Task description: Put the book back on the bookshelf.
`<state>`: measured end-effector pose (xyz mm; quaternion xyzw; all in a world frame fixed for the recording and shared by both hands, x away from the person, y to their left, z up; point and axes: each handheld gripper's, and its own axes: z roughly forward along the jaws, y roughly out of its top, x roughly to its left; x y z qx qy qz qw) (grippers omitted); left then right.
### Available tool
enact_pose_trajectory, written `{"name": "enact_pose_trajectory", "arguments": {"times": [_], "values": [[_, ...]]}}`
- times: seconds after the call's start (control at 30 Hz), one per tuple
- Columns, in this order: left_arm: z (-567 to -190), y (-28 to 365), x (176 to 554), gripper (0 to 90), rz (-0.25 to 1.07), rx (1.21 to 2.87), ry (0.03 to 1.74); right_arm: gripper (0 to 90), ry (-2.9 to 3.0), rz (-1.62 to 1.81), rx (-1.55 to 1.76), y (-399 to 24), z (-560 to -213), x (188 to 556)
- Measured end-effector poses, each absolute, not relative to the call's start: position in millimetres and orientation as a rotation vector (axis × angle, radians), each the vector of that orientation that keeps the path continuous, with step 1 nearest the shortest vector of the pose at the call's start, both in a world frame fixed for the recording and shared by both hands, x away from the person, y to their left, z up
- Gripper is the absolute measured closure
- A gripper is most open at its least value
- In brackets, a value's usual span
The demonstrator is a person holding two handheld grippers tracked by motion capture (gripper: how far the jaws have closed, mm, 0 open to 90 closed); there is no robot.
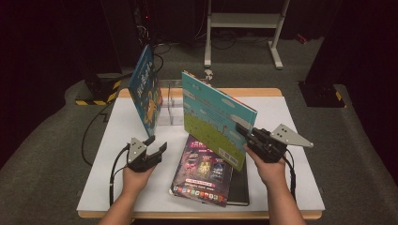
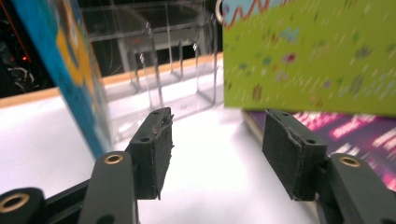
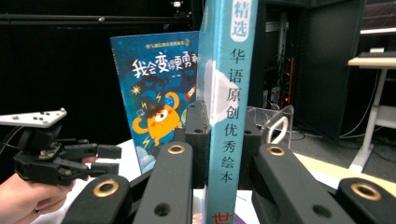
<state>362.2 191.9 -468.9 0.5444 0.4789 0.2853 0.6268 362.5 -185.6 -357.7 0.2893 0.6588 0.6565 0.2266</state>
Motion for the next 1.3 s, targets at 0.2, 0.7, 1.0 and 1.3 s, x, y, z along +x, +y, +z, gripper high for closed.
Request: {"name": "enact_pose_trajectory", "arguments": {"times": [0.2, 0.7, 1.0, 1.3], "values": [[-482.1, 202.1, 362.5, 43.1, 0.65, 1.236, 1.148, 81.0, 1.819, 1.773, 0.764, -167.4, -350.4, 357.1], [-476.6, 207.8, 359.1, 43.3, 0.621, 1.194, 1.156, 80.9, 1.794, 1.737, 0.817, -139.6, -346.1, 365.7], [-476.7, 210.6, 358.1, 43.4, 0.62, 1.192, 1.156, 80.9, 1.802, 1.67, 0.85, -118.3, -339.7, 369.6], [-475.8, 213.5, 357.3, 43.5, 0.619, 1.19, 1.158, 80.8, 1.81, 1.639, 0.855, -105.4, -338.8, 373.1]]}}
